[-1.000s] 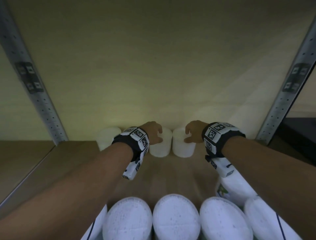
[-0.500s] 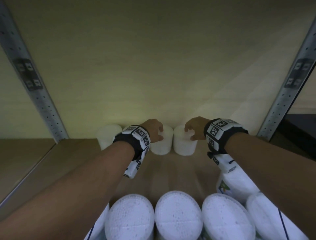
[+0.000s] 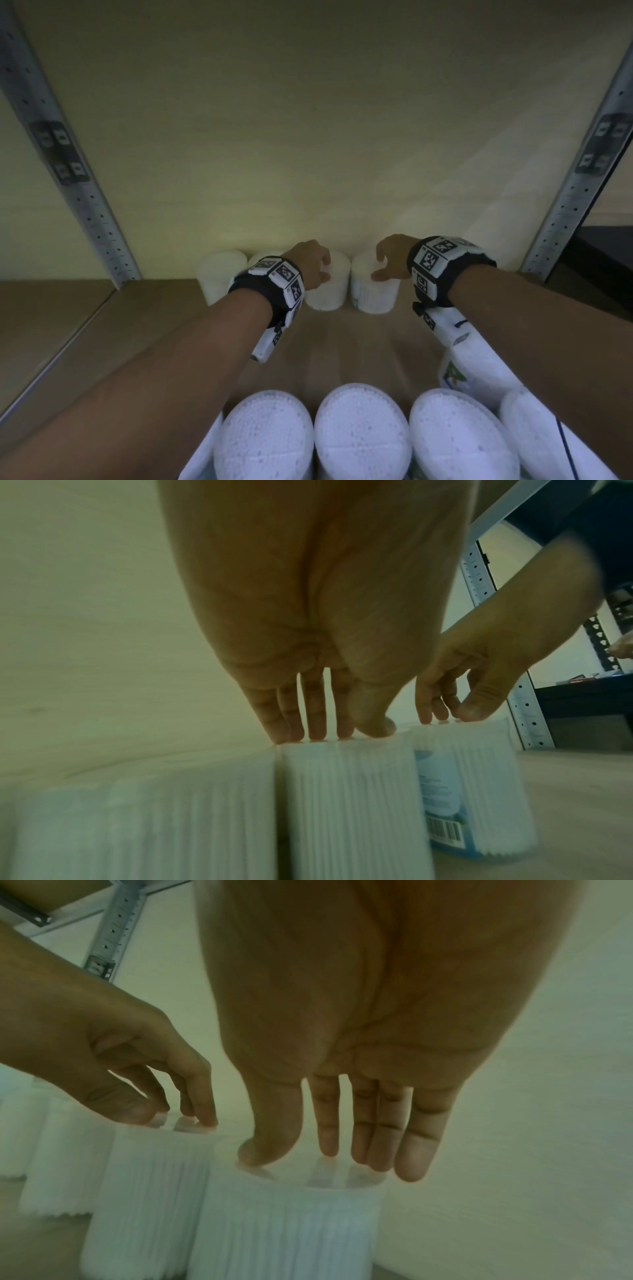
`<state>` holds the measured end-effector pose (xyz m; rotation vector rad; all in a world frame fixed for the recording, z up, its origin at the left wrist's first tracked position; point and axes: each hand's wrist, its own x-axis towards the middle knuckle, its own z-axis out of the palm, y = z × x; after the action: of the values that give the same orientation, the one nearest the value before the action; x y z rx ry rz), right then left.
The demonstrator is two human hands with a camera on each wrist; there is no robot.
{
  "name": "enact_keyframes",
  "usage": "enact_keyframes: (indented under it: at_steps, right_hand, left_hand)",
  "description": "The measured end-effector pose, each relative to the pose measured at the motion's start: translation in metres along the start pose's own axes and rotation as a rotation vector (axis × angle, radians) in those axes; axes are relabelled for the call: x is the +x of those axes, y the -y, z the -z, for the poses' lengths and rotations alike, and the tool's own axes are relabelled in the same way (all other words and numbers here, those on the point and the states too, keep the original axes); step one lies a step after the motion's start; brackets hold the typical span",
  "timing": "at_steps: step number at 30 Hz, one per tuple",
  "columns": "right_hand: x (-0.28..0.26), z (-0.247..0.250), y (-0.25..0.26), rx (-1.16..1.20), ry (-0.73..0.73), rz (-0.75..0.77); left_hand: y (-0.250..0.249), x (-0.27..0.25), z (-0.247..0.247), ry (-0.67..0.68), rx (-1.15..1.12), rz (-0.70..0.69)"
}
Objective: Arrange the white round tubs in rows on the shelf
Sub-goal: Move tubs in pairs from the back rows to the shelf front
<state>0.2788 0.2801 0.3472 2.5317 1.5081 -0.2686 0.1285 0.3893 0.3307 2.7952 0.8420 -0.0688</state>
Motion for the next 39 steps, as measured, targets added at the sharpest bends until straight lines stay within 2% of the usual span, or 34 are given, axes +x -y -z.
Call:
enact_keyframes:
  at_steps: [8, 12, 18, 21, 28, 39]
  right_hand:
    - [-0.005, 0.004, 0.001, 0.004, -0.002, 0.030]
    - [-0.006, 0.012, 0.000, 0.035, 0.080, 0.066]
    - [-0.003, 0.001, -0.002, 0.030, -0.078, 0.052]
    - [-0.001, -0.003, -0.001, 0.021, -0.023, 0.013]
    - [0.000, -0.003, 0.000, 0.016, -0.023, 0.017]
    - [0.000, 0.007, 0.004, 0.032, 0.049, 0.077]
  left_hand:
    - [-0.001, 0.000, 0.001, 0.001, 0.011, -0.009]
    - [-0.001, 0.000, 0.000, -0.007, 0.004, -0.006]
    - [-0.002, 0.001, 0.000, 0.004, 0.020, -0.008]
    - [-0.003, 0.001, 0.001, 0.018, 0.042, -0.011]
    - [-0.003, 0.003, 0.001, 0.009, 0.041, -0.018]
    - [-0.002, 0.004, -0.003, -0.009, 0.036, -0.022]
